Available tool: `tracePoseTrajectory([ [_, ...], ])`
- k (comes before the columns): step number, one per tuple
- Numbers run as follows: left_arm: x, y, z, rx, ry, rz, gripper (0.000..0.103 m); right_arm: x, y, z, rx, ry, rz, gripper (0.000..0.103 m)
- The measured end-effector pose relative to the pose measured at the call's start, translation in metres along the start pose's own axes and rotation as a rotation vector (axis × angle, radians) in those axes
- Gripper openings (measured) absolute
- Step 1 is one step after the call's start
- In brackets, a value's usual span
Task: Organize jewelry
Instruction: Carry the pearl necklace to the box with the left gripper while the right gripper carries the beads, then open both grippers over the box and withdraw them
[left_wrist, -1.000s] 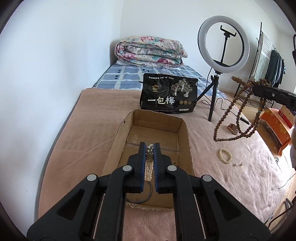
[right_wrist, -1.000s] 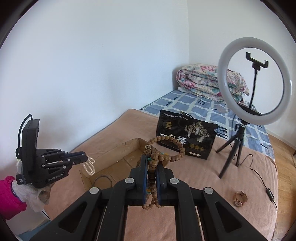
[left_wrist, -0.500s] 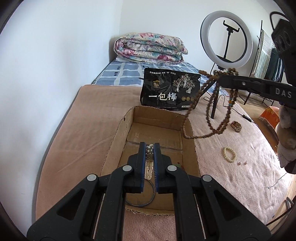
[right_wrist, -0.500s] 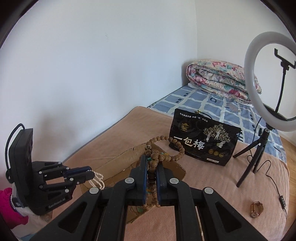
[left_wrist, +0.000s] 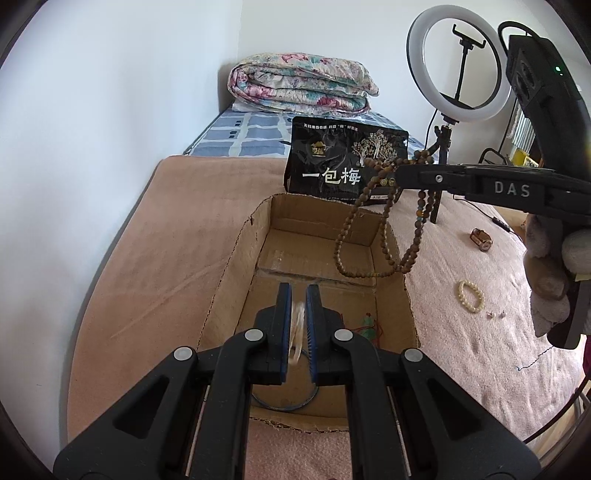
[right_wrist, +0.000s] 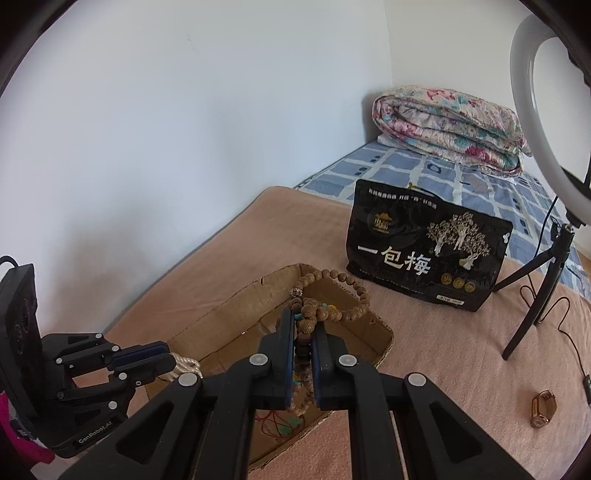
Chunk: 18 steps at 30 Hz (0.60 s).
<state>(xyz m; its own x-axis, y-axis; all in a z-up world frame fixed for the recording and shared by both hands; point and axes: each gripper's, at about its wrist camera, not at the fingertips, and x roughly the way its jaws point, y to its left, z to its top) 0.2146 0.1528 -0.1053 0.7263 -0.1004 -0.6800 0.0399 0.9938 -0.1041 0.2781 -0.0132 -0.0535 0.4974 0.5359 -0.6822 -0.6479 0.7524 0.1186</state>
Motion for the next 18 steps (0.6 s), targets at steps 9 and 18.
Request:
tracePoseTrajectory([
  [9,0.006,-0.003,-0.005,0.026,0.009,0.013,0.006,0.016,0.002,-0.008,-0.002,0.030,-0.005,0.013],
  [18,0.000,-0.008,-0.012,0.048,-0.009,0.035,0.066,-0.001,0.001,-0.008,0.019,-0.022,-0.052,0.082],
])
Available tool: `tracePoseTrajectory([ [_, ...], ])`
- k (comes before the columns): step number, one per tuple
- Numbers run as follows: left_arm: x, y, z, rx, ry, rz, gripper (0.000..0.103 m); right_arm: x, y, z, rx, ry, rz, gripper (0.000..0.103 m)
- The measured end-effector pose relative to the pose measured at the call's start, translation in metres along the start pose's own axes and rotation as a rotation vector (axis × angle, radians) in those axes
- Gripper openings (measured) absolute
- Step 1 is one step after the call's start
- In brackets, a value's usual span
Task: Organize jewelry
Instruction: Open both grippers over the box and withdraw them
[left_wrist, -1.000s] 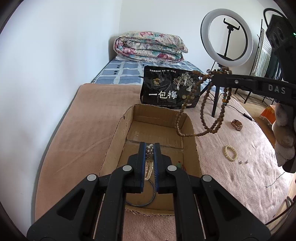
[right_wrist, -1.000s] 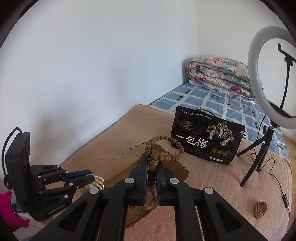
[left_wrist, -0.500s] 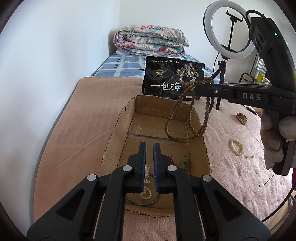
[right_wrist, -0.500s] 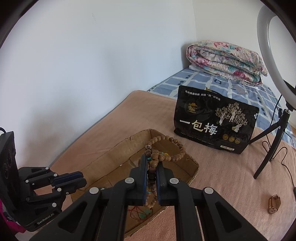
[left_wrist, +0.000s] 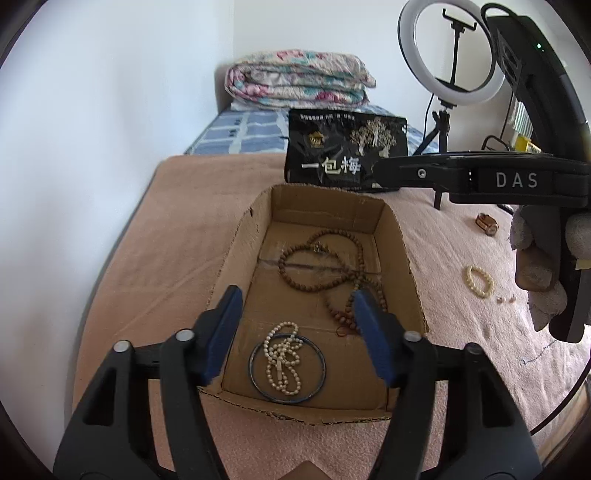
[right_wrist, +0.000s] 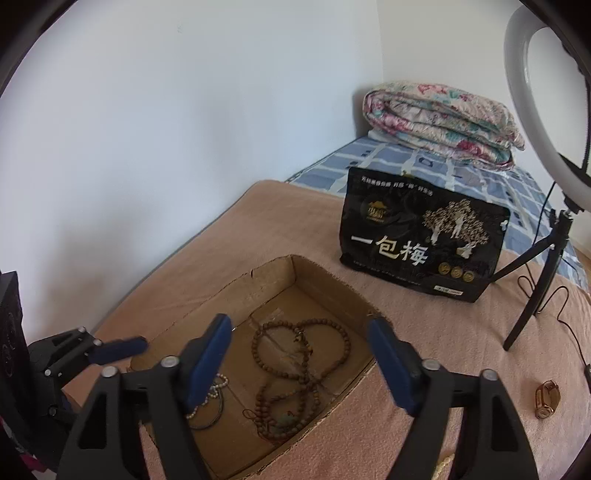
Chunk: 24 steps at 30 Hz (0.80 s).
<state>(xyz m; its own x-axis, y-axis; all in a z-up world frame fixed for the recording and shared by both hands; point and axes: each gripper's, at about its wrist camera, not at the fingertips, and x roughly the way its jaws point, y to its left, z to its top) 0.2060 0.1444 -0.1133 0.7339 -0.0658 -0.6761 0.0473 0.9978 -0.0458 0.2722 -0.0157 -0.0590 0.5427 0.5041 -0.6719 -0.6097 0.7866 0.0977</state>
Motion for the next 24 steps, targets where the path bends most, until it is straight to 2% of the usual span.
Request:
tracePoseTrajectory([
  [9,-0.010,-0.004,-0.002,-0.005,0.013,0.014,0.066,-0.023,-0.014,-0.005,0.047,-0.028,-0.029,0.094],
  [11,-0.013,-0.007,-0.003,-0.003,0.013,0.017,0.071,-0.031,-0.018,-0.008,0.055,-0.039,-0.042,0.100],
  [13,-0.017,-0.010,-0.002,-0.002,0.002,0.015,0.080,-0.039,-0.021,-0.010,0.057,-0.050,-0.062,0.102],
  [20,-0.023,-0.029,0.002,0.013,0.002,-0.009,0.082,-0.071,-0.039,-0.024,0.061,-0.072,-0.123,0.103],
  [24,-0.028,-0.044,0.004,0.014,-0.031,-0.013,0.094,-0.096,-0.051,-0.037,0.050,-0.087,-0.152,0.103],
])
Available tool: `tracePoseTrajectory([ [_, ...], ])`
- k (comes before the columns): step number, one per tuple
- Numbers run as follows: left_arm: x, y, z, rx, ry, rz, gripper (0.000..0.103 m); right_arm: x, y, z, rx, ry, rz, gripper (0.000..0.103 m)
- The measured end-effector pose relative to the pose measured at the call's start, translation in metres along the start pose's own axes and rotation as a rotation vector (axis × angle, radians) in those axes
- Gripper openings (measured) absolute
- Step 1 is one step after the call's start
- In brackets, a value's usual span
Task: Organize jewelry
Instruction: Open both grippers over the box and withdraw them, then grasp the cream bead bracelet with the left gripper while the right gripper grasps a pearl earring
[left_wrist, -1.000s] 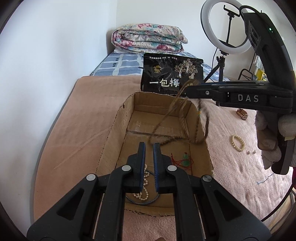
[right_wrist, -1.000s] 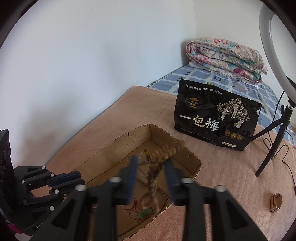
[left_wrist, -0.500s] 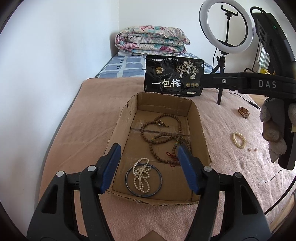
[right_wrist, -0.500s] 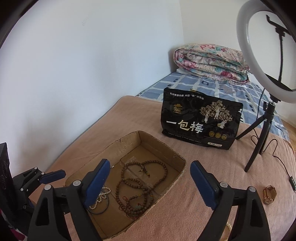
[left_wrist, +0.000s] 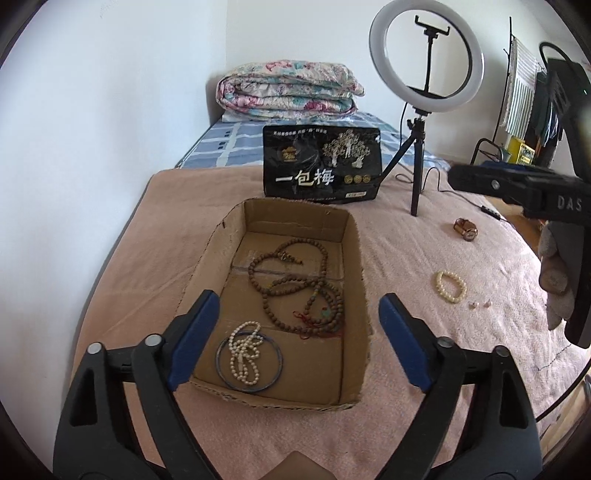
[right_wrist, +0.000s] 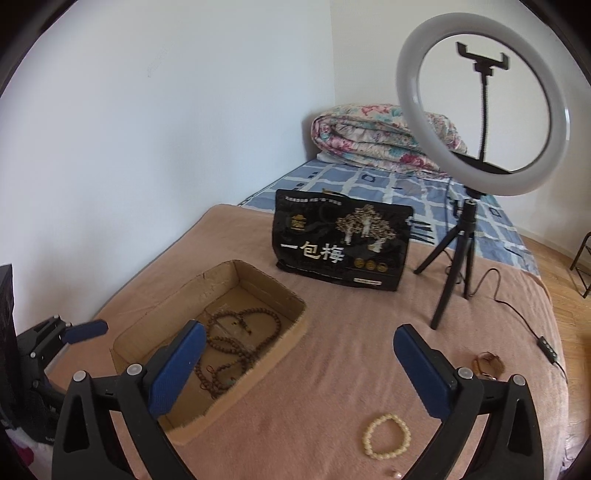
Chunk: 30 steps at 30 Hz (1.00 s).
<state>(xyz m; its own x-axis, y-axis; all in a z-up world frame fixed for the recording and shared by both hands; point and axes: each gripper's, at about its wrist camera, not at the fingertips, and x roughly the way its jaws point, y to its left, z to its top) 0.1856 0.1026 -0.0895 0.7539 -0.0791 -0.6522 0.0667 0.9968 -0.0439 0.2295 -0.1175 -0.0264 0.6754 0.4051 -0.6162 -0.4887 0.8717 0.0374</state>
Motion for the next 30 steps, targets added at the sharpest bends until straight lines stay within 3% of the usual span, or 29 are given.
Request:
tracePoseTrajectory([
  [2,-0.003,-0.010,0.000,0.017,-0.026,-0.010,0.099,-0.012,-0.011,-0.007,-0.001,-0.005,-0.020,0.103],
  [8,-0.004,-0.042,0.002,0.073,-0.066,-0.024,0.099,-0.046,-0.057,-0.032,0.022,0.012,-0.073,0.103],
  [14,0.004,-0.076,0.006,0.089,-0.049,-0.086,0.099,-0.071,-0.107,-0.062,0.060,0.034,-0.164,0.103],
  [19,0.017,-0.107,0.006,0.116,-0.011,-0.139,0.099,-0.081,-0.140,-0.086,0.095,0.061,-0.187,0.103],
  [29,0.059,-0.153,0.007,0.143,0.064,-0.166,0.099,-0.077,-0.158,-0.137,0.136,0.108,-0.115,0.086],
  [30,0.064,-0.159,0.006,0.155,0.077,-0.168,0.095,-0.075,-0.157,-0.141,0.133,0.114,-0.116,0.085],
])
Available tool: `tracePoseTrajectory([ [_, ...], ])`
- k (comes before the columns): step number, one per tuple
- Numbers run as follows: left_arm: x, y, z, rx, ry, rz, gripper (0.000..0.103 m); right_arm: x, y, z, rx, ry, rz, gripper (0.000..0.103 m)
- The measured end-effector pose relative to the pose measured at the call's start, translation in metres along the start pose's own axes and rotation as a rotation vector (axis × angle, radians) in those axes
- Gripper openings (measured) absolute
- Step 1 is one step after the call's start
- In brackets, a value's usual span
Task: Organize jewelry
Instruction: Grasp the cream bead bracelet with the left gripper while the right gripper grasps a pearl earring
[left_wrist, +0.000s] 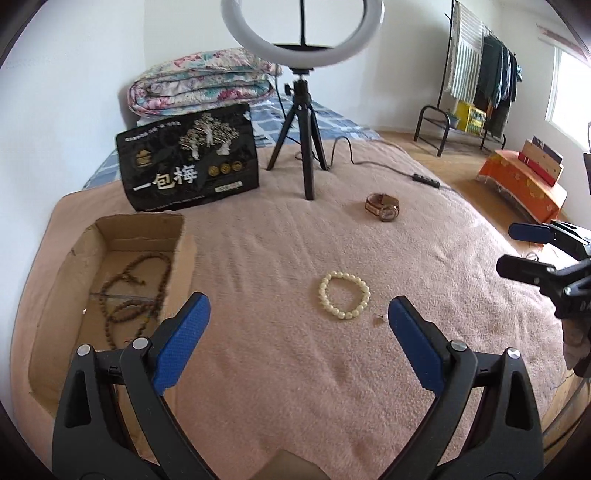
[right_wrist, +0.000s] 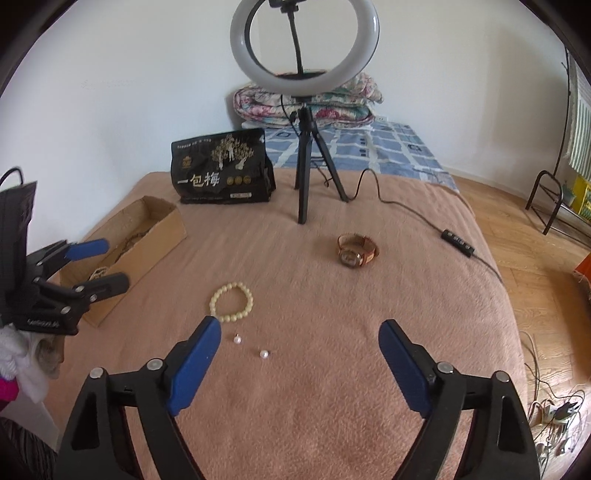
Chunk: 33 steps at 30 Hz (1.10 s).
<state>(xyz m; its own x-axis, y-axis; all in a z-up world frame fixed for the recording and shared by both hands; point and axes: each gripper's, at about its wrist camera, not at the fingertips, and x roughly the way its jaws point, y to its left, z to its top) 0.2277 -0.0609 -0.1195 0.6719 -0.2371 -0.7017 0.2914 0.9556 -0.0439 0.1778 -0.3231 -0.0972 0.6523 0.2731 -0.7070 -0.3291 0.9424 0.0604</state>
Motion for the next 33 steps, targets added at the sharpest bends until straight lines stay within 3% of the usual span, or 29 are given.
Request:
tracePoseTrajectory([
  [1,0.007,-0.005,0.001,0.015,0.018,-0.014,0.086,0.003,0.001,-0.004,-0.003,0.007,0.003,0.084],
  [5,0.029,-0.017,0.001,0.022,0.058,-0.043,0.072,0.019,0.009,-0.019,-0.035,0.053,0.030,0.074],
  [7,0.040,-0.018,0.003,0.001,0.085,-0.059,0.057,0.028,0.013,-0.024,-0.048,0.074,0.049,0.071],
  [13,0.071,-0.016,0.003,-0.052,0.142,-0.082,0.043,0.054,0.017,-0.033,-0.029,0.136,0.132,0.050],
  [21,0.097,-0.003,0.003,-0.114,0.190,-0.129,0.040,0.082,0.021,-0.033,-0.085,0.161,0.152,0.043],
  [33,0.128,-0.005,0.002,-0.097,0.239,-0.099,0.035,0.102,0.024,-0.032,-0.144,0.182,0.163,0.040],
])
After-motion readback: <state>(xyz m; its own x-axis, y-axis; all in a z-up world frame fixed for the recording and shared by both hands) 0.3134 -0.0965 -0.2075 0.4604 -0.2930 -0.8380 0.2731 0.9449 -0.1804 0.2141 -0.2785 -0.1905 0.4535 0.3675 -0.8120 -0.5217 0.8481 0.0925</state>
